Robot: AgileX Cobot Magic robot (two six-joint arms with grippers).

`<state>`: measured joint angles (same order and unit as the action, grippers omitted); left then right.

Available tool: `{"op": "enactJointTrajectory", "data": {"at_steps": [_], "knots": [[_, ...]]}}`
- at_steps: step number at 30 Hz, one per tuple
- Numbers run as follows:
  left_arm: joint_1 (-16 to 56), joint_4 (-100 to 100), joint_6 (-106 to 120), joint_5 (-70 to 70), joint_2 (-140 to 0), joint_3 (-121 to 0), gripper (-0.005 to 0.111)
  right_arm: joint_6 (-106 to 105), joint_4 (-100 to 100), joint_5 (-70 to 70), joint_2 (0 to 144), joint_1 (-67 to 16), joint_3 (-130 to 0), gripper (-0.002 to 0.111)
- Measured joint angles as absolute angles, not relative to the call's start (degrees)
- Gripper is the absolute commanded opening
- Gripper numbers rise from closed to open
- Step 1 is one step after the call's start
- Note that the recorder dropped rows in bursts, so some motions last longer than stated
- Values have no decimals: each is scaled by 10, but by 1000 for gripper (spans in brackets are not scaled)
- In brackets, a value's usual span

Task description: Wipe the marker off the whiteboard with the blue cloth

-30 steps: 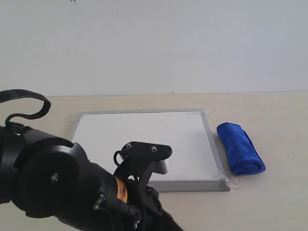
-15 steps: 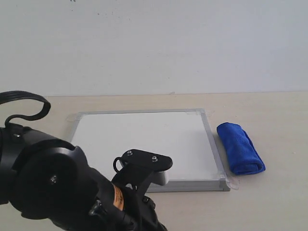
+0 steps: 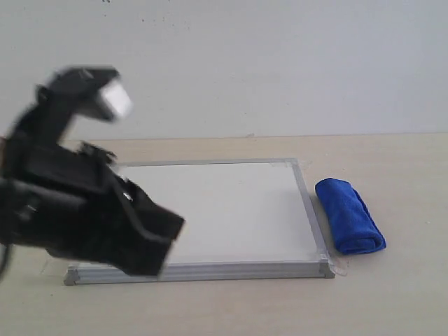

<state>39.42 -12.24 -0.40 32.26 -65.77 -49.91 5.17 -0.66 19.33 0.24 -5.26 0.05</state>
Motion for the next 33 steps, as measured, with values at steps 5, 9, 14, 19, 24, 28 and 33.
{"op": "enactJointTrajectory", "data": {"at_steps": [5,9,14,19,24,28,33], "knots": [[358,-115,-4,255,-494,-467,4,52,-7,193,2,-53,0,0],[331,-114,-4,226,-375,-414,4,52,-7,193,2,-53,0,0],[280,-114,-4,196,-258,-336,4,52,-7,193,2,-53,0,0],[217,-114,-4,140,-179,-258,4,52,-7,193,2,-53,0,0],[161,-111,-4,93,-114,-197,4,52,-7,193,2,-53,0,0],[119,-109,-4,87,-58,-149,4,52,-7,193,2,-53,0,0],[74,-86,-4,78,-8,-99,4,52,-7,193,2,-53,0,0]]}}
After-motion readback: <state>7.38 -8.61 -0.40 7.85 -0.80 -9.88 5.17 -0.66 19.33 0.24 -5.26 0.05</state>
